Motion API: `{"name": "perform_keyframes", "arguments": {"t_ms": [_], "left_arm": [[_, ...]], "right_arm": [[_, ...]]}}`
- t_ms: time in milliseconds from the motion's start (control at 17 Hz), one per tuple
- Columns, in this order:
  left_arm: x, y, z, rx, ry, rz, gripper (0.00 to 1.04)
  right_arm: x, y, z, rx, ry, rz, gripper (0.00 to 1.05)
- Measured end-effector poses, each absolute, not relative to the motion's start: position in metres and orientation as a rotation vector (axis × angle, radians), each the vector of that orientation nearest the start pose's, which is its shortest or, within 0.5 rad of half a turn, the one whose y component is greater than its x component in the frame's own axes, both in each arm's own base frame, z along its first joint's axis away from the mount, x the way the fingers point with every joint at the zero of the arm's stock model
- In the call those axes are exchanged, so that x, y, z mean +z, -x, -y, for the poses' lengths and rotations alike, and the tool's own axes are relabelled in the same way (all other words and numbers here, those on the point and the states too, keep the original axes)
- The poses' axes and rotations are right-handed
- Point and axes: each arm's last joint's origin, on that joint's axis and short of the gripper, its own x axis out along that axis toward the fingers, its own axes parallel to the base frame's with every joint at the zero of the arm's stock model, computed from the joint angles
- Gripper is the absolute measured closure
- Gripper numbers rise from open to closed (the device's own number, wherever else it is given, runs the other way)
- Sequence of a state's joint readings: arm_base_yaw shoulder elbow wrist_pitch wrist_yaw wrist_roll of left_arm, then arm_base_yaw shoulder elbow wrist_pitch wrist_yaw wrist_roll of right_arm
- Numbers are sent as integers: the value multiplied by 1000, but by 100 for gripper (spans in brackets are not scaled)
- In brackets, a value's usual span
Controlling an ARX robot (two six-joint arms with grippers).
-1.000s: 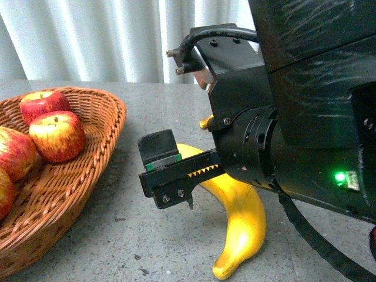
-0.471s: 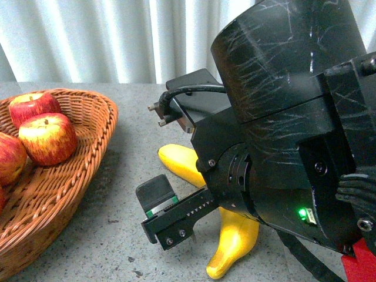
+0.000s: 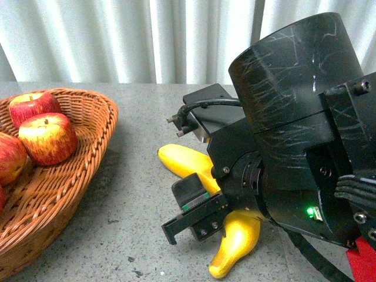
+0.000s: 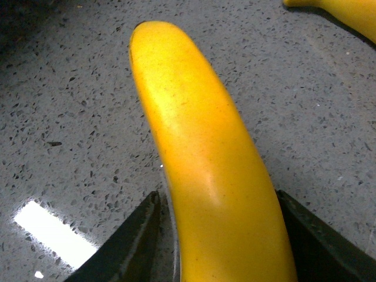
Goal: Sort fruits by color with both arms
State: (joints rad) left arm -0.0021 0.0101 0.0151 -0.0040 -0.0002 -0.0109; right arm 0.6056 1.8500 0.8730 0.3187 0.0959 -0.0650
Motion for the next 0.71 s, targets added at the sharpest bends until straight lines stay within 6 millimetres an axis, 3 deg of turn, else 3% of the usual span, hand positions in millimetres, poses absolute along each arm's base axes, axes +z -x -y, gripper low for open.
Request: {"name": "perform_keyframes", "arguments": {"t_ms": [59,118,353,529,706], "left_arm": [[167,-97,0,-2,11,1,7],[167,-97,0,-2,11,1,7],[167,-97,0,-2,11,1,7],[167,-97,0,-2,11,1,7],[167,-97,0,-2,11,1,7]], "right_arm": [[133,-300,-194,504,252,-609,63],[138,-304,-189,486,229,-601,66],[182,-323,-149,444,46,-525,67],[218,-329,-85,363,-96,-407,67],[213,-313,-18,252,-29,-337,67]]}}
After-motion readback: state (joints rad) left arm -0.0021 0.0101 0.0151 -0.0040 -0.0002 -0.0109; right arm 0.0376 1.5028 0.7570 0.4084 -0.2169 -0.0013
